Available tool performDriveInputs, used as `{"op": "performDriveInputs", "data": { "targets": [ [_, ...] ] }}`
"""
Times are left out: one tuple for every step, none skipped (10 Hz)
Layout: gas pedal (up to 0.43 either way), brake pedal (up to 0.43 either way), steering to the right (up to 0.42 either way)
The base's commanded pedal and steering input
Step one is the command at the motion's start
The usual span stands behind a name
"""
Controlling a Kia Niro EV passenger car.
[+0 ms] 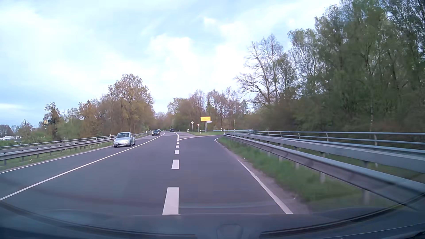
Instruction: Follow the waypoints while adhering to traffic rules and regulations
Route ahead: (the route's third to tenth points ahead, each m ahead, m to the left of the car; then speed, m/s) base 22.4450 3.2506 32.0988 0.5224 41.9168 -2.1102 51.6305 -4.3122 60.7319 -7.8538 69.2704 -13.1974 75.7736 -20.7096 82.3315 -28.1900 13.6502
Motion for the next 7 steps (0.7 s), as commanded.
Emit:
{"op": "performDriveInputs", "data": {
  "targets": [
    [0.008,0.0,-0.017],
    [0.008,0.0,-0.02],
    [0.008,0.0,-0.021],
    [0.008,0.0,-0.022],
    [0.008,0.0,-0.023],
    [0.008,0.0,-0.024],
    [0.008,0.0,-0.024]
  ]
}}
